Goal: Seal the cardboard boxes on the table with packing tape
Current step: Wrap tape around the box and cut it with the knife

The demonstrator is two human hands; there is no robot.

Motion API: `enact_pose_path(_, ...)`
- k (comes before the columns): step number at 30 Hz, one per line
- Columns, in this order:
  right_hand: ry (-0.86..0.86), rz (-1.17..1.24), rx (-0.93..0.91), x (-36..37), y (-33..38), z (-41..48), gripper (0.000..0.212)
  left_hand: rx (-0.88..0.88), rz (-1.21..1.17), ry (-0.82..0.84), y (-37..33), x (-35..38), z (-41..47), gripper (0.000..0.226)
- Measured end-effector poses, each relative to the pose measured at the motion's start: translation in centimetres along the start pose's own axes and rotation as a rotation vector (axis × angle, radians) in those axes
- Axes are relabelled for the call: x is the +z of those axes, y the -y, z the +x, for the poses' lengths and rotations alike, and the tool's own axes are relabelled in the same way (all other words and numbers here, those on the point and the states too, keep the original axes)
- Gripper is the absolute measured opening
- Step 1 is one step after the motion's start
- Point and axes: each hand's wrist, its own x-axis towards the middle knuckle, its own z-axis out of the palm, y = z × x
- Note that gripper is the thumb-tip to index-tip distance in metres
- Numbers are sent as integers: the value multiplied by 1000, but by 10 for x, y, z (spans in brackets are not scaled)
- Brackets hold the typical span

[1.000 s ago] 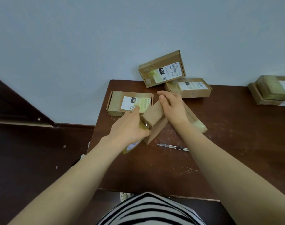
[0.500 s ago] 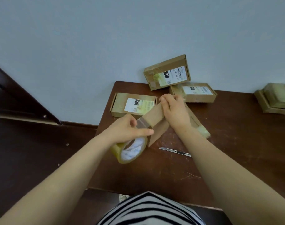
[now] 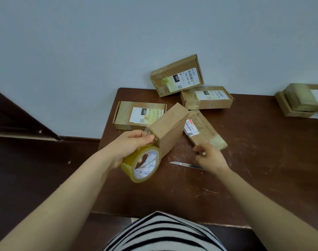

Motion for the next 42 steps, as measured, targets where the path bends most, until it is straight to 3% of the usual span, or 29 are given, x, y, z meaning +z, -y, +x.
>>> enact_pose_path(4,149,-374,-31,27,-40,-15,49,0,-6,12,1,2,0,12)
enact_pose_path(8,88,-594,-118,36,-44,-17,46,-4,-36,-4,-2,3,0,5)
enact_pose_path(11,122,-625,-76,35,-43,-19,37,-3,-37,-14,-2,2,0,6)
enact_pose_path(14,121,-354,80,23,-38,-28,24,4,-36,-19,0,-1,0,8)
enact_pose_path(17,-188,271,285,-2,-11,-36,12,12,-40,-16,2,-2,1,9)
enact_pose_path(19,-358,483,215,-20,27,-35,12,15,-54,-14,3,-2,1,8)
enact_pose_path(21,-404,408,-15,-28,77,-31,13,25,-56,-11,4,-1,2,5)
enact_pose_path(24,-399,109,-316,-24,145,-15,11,35,-51,-3,4,2,2,7)
enact_pose_path(29,-386,-489,-473,10,175,14,27,47,-78,4,9,5,2,11)
enact_pose_path(37,-373,-523,-516,19,174,28,21,56,-19,-65,28,4,-4,25)
enact_pose_path(42,-331,-495,-523,15,175,31,24,113,-95,-58,31,4,-2,17)
